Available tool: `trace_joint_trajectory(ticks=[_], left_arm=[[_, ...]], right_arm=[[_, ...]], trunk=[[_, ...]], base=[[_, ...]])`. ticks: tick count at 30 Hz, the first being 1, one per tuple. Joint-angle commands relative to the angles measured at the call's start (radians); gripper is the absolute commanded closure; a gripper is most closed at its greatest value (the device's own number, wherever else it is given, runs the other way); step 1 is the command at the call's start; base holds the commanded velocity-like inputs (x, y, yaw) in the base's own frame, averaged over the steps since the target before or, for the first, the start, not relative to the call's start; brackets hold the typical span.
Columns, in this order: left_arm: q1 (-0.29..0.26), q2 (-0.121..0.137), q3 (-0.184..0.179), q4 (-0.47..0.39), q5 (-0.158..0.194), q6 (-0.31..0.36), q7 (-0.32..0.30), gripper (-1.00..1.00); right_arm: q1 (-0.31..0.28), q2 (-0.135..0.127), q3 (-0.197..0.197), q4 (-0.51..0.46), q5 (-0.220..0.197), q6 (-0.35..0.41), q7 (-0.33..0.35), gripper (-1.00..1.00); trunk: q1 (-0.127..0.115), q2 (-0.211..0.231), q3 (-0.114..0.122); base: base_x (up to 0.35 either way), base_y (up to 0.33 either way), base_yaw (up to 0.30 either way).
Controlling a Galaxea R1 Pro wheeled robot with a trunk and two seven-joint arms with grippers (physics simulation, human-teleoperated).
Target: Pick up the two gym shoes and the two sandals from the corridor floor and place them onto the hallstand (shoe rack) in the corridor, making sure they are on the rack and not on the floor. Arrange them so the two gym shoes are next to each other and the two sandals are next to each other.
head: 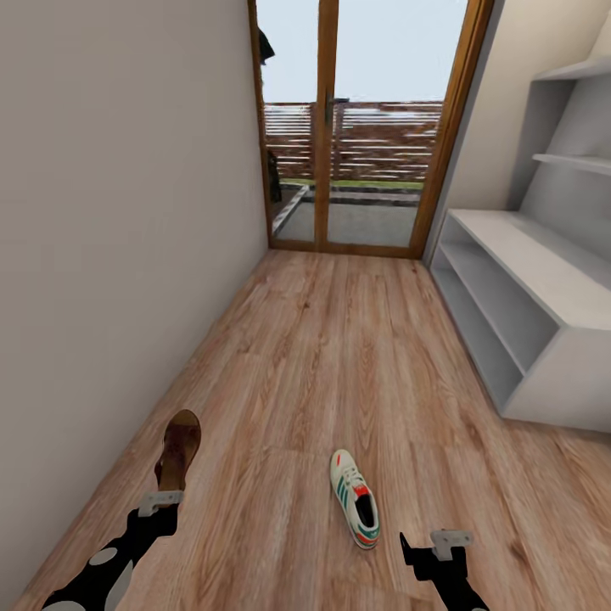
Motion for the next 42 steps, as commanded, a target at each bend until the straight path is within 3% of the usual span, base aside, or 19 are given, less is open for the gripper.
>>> trace_joint_trajectory(ticks=[1,9,26,32,42], left_arm=[[-0.001,0.0,0.009,0.001,-0.009,-0.004,-0.006,1.0],[-0.001,-0.001,0.01,0.001,-0.009,-0.005,-0.006,1.0],[-0.002,-0.001,0.009,0.002,-0.009,-0.008,-0.008,1.0],[-0.002,-0.016,0.007,0.003,-0.012,-0.006,-0.008,1.0],[-0.002,-0.018,-0.029,0.004,-0.027,-0.005,-0.006,1.0]], right_arm=[[0.0,0.0,-0.002,0.001,0.004,-0.003,0.004,-1.0],[0.0,0.0,-0.002,0.001,0.004,-0.002,0.003,-1.0],[0.0,0.006,-0.002,0.003,0.004,-0.002,0.001,-1.0],[0.0,0.006,-0.002,0.003,0.004,-0.002,0.002,-1.0],[0.0,0.007,-0.002,0.003,0.004,-0.002,0.001,-1.0]], trunk=[[0.0,0.0,-0.001],[0.0,0.0,-0.001],[0.0,0.0,-0.004],[0.0,0.0,-0.004],[0.0,0.0,-0.005]], base=[[0.271,0.0,0.0],[0.183,0.0,0.0],[0.013,0.0,0.058],[0.16,0.0,0.017],[0.012,0.0,0.048]])
